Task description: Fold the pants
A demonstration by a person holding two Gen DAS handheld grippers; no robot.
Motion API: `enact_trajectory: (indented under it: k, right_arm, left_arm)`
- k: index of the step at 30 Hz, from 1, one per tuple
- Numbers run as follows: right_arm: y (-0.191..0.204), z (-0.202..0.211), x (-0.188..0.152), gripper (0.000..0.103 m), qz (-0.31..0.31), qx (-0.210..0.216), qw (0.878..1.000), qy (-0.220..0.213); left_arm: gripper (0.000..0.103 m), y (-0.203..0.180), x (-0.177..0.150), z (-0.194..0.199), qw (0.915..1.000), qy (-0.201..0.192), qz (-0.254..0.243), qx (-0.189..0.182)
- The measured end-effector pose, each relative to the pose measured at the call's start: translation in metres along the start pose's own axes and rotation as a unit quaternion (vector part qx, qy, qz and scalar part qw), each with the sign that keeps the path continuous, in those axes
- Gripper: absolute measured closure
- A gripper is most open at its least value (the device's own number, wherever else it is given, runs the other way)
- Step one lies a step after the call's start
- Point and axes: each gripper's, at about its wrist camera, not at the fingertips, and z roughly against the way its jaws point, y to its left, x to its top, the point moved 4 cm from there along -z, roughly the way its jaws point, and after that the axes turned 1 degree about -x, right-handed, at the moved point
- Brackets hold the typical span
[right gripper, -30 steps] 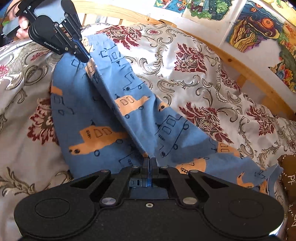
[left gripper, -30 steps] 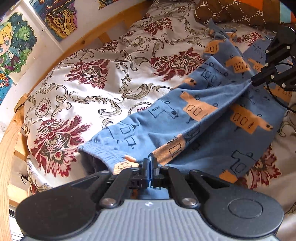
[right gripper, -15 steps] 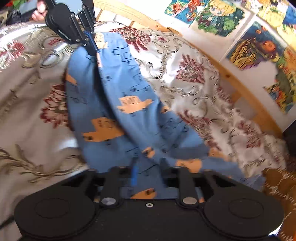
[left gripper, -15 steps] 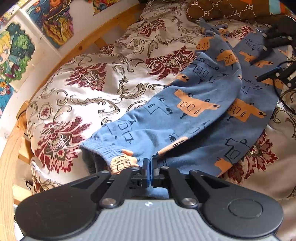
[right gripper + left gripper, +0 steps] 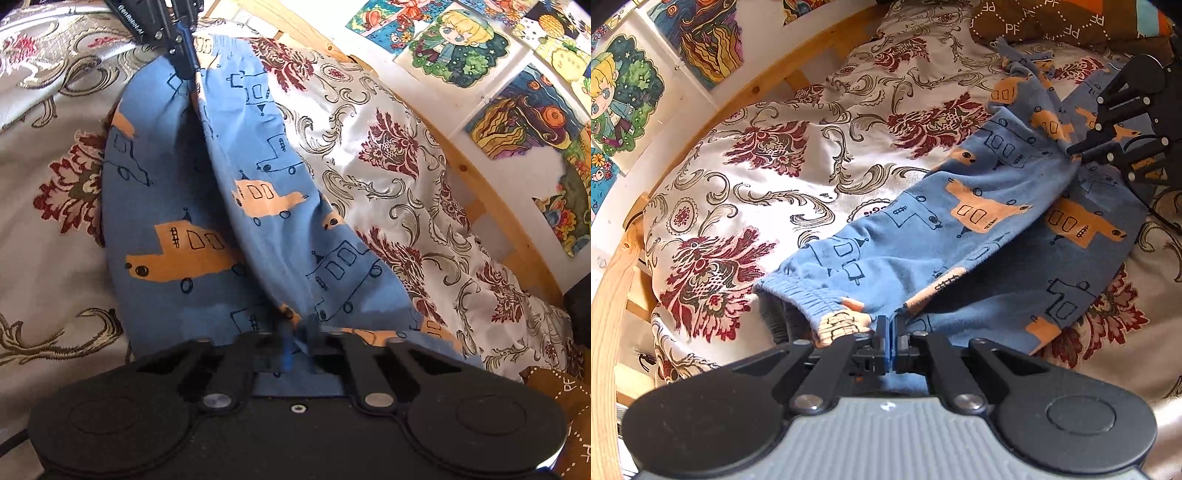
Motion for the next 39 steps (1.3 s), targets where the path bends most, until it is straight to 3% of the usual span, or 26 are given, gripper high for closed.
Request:
enact_trajectory:
  k: [11,27,31,32,34,39]
  right_arm:
    - [0.021,0.051,0.006,0.102,0.02,0.014,1.0,-0.003]
    - [0.064,0.062,-0.004,0.103,0.029,0.035,0.999,0.013]
    - [0.057,0.061,-0.003,0.103,0.018,0.02,1.0,0.006]
    - [0.053,0.062,-0.001,0.101,0.017,0.007,1.0,0.0]
    - [0.05,0.061,-0.002,0.08,0.026,-0.007,1.0,-0.003]
    - [0.051,0.053,-0.008,0.078,0.05,0.0,0.999,0.002]
  left_arm:
    - [0.102,-0.005,-0.017,0.024,0.9999,-0.015,0.003,0.003]
    - [0.102,-0.017,-0.026,0.024,0.9994,-0.007,-0.03,0.019]
    - [0.102,-0.016,-0.026,0.025,0.9996,-0.007,-0.02,0.021]
    - [0.102,-0.017,-0.026,0.025,0.9996,-0.006,-0.02,0.021]
    - [0.102,-0.017,-0.026,0.025,0.9995,-0.005,-0.022,0.022]
    - [0.102,-0.016,-0.026,0.025,0.9996,-0.003,-0.019,0.022]
